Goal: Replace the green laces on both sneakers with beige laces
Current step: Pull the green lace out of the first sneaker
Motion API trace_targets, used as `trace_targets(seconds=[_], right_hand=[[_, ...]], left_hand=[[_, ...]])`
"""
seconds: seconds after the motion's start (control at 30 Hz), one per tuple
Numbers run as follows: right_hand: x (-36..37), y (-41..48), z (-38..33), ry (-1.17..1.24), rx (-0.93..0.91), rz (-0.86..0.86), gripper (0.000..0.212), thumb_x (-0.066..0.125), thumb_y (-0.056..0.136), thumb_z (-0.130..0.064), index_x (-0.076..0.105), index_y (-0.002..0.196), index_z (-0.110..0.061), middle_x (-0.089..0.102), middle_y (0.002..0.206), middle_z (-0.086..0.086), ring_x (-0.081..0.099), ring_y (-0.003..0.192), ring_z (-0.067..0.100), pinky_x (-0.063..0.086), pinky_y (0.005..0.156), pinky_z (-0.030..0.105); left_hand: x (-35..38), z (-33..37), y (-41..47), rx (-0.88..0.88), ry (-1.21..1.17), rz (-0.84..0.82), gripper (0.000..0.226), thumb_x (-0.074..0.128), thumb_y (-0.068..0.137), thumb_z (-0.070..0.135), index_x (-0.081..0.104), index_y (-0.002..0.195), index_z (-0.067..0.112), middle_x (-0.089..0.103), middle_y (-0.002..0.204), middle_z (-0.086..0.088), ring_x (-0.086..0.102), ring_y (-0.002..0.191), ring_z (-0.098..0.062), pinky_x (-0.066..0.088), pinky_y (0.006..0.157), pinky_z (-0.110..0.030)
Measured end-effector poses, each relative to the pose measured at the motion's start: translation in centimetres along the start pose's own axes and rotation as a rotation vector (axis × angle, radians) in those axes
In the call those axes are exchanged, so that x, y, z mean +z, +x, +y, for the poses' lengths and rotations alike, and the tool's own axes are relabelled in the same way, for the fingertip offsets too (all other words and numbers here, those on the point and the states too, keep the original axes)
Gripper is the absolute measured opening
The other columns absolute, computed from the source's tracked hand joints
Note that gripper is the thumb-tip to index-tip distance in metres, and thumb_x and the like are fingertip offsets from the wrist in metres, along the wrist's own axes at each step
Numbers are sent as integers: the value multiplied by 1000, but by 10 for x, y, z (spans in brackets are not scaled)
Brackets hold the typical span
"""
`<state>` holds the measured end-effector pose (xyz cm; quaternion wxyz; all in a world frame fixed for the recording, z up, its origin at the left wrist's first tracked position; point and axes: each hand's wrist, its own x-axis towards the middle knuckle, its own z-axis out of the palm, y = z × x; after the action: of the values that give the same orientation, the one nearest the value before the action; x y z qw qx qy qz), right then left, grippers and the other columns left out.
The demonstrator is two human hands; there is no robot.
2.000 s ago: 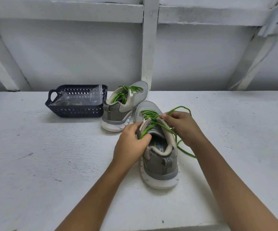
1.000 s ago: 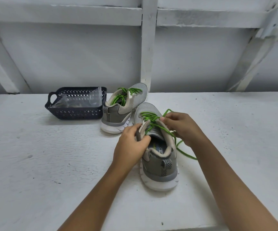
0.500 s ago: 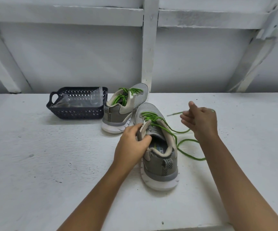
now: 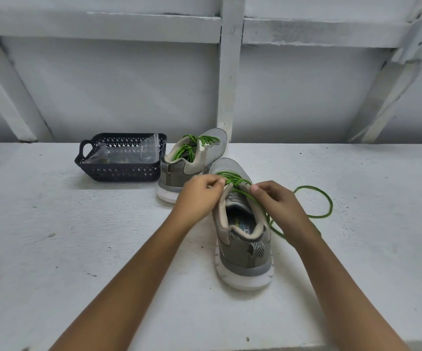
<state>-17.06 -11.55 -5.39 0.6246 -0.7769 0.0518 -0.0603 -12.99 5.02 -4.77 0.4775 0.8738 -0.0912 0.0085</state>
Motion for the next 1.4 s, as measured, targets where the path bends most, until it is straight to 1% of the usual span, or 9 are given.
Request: trace_targets(seconds=[0.23,0.43,0.63,0.8,0.97,1.1,1.17,1.3,1.4], right_hand=[[7,-2,2,24,5,42,15,66,86,-27,66,88,-12,66,85,4,60,76,9,48,72,24],[16,-3,-1,-13,40,143,20,63,87,-28,64,89,-8,62,77,-3,54,69,5,42,65,22],[18,-5,-1,-32,57,174,23,63,86,-33,64,88,-10,66,83,1,57,74,11,45,70,27],[19,-7,-2,-39,49,181,21,61,86,-32,63,86,-11,65,81,0,57,75,12,45,72,30],[19,-8,0,-14,42,185,20,60,86,-31,63,85,-11,63,79,0,56,75,13,46,74,32],[20,-8,1,-13,38,187,20,60,86,-31,63,84,-11,64,79,0,57,75,14,47,73,32],[20,-8,0,-11,36,188,20,60,86,-31,63,84,-11,63,79,0,56,75,13,46,73,32],[19,-9,0,-2,33,180,19,60,87,-30,62,84,-11,62,78,-1,54,73,12,45,72,30],[18,-9,0,-11,28,170,19,59,87,-30,62,84,-11,61,77,-2,54,72,11,43,70,29]], left_hand=[[-16,13,24,-12,-17,-233,9,65,86,12,68,79,15,62,69,6,54,65,-5,42,66,-23],[-13,25,38,-85,138,-302,23,46,95,9,54,73,12,50,65,-4,42,59,-13,32,56,-25],[-17,25,53,-98,129,-342,22,45,92,5,56,73,8,52,74,-13,42,66,-19,33,65,-28],[-14,28,56,-133,3,-304,20,45,93,7,50,78,19,48,69,-3,40,58,-14,27,49,-24],[-22,25,44,-148,-141,-312,13,50,96,21,49,84,18,50,78,-2,47,68,-13,46,67,-33],[-25,17,32,-63,16,-362,14,55,94,19,57,83,12,58,82,-7,58,80,-20,57,76,-42],[-20,14,30,-23,-3,-278,16,55,94,16,55,78,16,59,82,-4,58,82,-20,55,76,-40],[-16,16,37,-156,-238,-171,23,41,100,13,47,78,17,61,75,2,57,68,-12,42,56,-24],[-19,19,45,-144,-63,-128,22,39,99,18,45,78,17,50,69,1,42,56,-14,33,50,-24]])
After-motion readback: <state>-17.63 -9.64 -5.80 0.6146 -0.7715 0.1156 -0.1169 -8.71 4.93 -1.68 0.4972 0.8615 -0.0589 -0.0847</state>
